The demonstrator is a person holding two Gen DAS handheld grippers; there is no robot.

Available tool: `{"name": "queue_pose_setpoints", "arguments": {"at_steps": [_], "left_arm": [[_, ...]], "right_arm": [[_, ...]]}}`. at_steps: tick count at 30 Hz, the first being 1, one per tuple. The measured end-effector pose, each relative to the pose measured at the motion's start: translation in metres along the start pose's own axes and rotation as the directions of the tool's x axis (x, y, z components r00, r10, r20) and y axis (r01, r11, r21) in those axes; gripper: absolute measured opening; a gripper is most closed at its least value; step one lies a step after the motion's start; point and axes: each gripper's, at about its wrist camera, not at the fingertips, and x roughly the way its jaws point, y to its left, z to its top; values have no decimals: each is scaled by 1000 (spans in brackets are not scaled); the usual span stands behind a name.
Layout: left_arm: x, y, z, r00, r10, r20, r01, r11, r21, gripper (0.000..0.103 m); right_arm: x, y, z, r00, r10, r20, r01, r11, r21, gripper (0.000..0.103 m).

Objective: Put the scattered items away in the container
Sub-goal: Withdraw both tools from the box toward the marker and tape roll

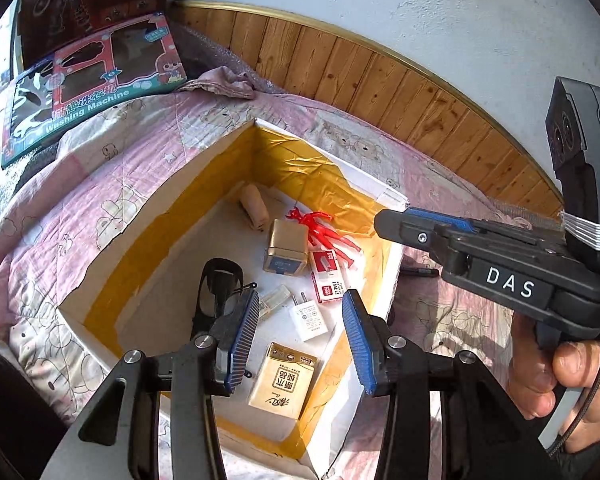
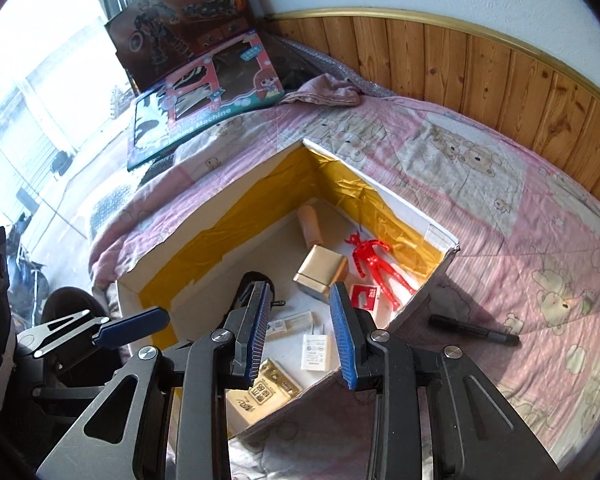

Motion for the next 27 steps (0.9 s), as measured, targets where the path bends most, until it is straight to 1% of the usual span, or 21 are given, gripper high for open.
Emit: {"name": "queue_pose_setpoints", "arguments": {"at_steps": [10, 13, 18, 22, 25, 27], "left_arm": [[-30, -9, -15, 999, 31, 34, -32, 999, 36, 45], [-37, -12, -21, 998, 40, 51, -43, 998, 52, 45], [-43, -18, -32, 998, 41, 54, -45, 996, 74, 45], [-48, -29, -41, 998, 10, 61, -16, 994, 106, 45], [-51, -44, -48, 997, -29, 70, 18, 989, 146, 45], [-51, -53, -52, 996, -61, 62, 50, 984, 169, 45]], "right_arm": [[-35, 6, -40, 998, 45, 50, -48, 998, 46, 33], [-43, 3, -55, 996, 62, 61, -67, 995, 75, 33], [-56, -8, -82, 993, 85, 87, -96, 985, 143, 33], [-65, -23, -105, 990, 90, 112, -112, 972, 208, 32], [-69, -37, -121, 991, 72, 116, -100, 962, 255, 32], [-69, -48, -131, 992, 55, 112, -85, 954, 288, 32]]}}
